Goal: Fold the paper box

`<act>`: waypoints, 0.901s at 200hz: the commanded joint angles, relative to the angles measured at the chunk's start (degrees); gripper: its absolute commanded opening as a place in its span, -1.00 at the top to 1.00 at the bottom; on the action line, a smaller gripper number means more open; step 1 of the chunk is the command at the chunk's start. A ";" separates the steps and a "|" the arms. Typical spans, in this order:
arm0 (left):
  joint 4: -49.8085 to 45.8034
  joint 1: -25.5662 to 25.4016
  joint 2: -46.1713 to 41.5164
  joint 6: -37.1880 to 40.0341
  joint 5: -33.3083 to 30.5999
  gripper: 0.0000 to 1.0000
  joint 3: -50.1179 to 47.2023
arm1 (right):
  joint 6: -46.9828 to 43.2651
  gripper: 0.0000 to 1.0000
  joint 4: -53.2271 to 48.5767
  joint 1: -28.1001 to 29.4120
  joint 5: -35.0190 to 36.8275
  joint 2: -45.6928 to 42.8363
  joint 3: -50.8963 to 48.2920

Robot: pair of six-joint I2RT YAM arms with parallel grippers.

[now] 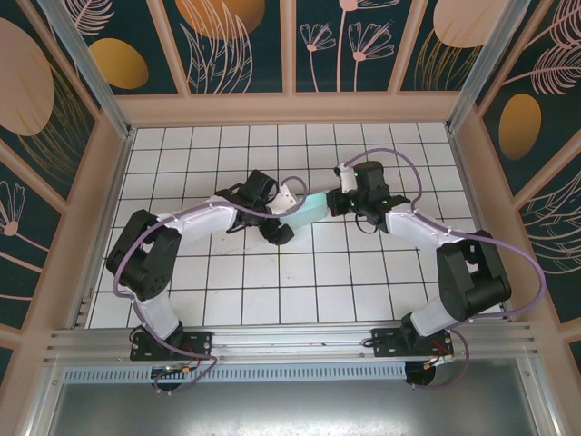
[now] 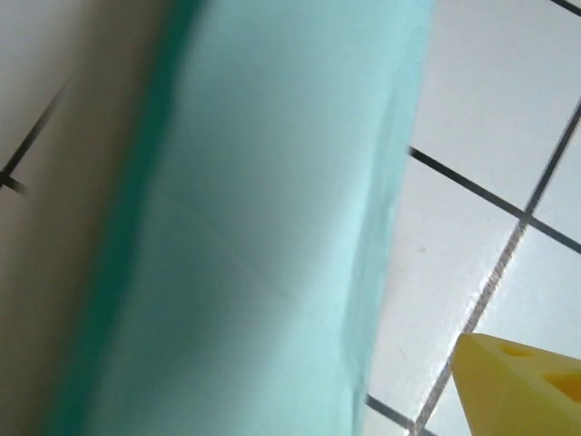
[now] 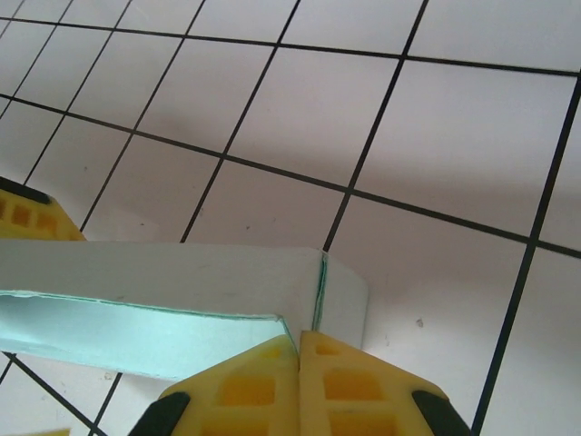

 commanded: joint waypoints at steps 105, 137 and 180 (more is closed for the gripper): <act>19.18 -0.09 -27.74 -34.41 -21.00 -0.96 -18.61 | 4.89 1.00 -7.68 1.58 7.46 1.42 7.26; 16.33 -0.11 -25.51 -36.07 -22.13 -0.82 -15.60 | 5.22 1.00 -8.70 1.19 7.71 2.99 8.52; 8.99 0.09 -18.99 -35.83 -22.40 -0.78 -4.85 | 5.70 1.00 -11.28 0.61 7.55 5.55 11.48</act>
